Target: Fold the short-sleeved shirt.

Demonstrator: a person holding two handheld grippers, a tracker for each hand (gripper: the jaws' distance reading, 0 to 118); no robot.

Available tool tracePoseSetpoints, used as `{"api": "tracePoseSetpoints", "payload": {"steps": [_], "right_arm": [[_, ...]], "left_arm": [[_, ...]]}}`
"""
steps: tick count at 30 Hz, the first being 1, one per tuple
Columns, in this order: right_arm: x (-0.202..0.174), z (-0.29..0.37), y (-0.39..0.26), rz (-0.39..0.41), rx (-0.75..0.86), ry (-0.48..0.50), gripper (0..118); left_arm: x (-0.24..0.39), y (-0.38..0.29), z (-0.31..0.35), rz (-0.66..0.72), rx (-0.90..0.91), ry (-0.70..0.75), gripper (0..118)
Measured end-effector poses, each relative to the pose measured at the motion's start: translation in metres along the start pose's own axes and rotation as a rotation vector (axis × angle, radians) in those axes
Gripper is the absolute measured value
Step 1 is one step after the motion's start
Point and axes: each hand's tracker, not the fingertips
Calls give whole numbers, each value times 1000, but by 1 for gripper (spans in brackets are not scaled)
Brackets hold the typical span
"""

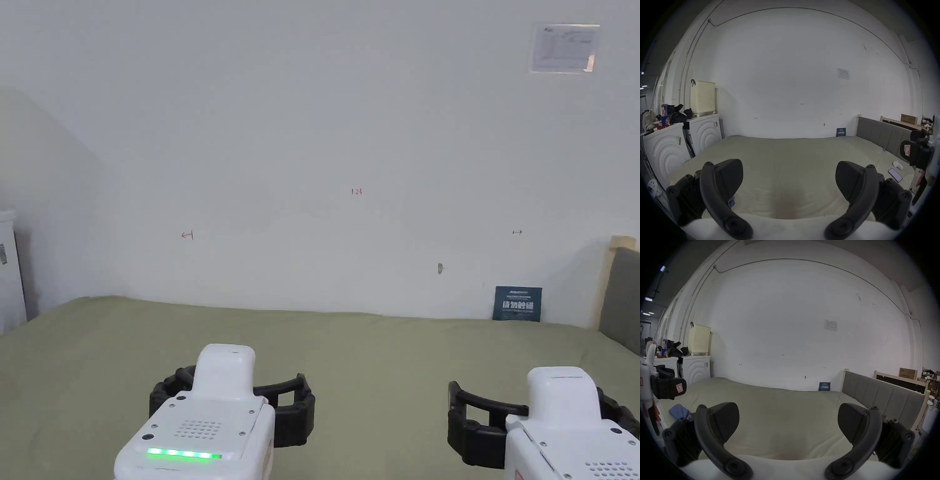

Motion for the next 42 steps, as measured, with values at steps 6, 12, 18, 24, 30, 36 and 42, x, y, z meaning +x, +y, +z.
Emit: {"api": "tracePoseSetpoints", "payload": {"steps": [6, 12, 18, 24, 30, 36, 42], "right_arm": [[-2, -2, 5, -18, -113, -20, 118], [-9, 2, 3, 82, -83, -38, 118], [-9, 7, 10, 48, -80, -50, 118], [-6, 12, 20, -40, -88, 2, 118], [-3, 9, 26, -77, -104, 32, 118], [-11, 3, 21, -28, -142, -49, 118], [-3, 6, 26, -101, -106, -16, 118]], "left_arm": [[-2, 5, 6, 14, 4, -19, 117], [-4, 7, 10, 15, 4, -18, 117], [-6, 11, 15, 23, 14, -23, 117], [-4, 14, 18, 18, 14, -33, 117], [-3, 16, 23, 27, 16, -50, 117], [-1, 16, 24, 27, 21, -59, 117], [-1, 18, 24, 30, 17, -62, 117]]}}
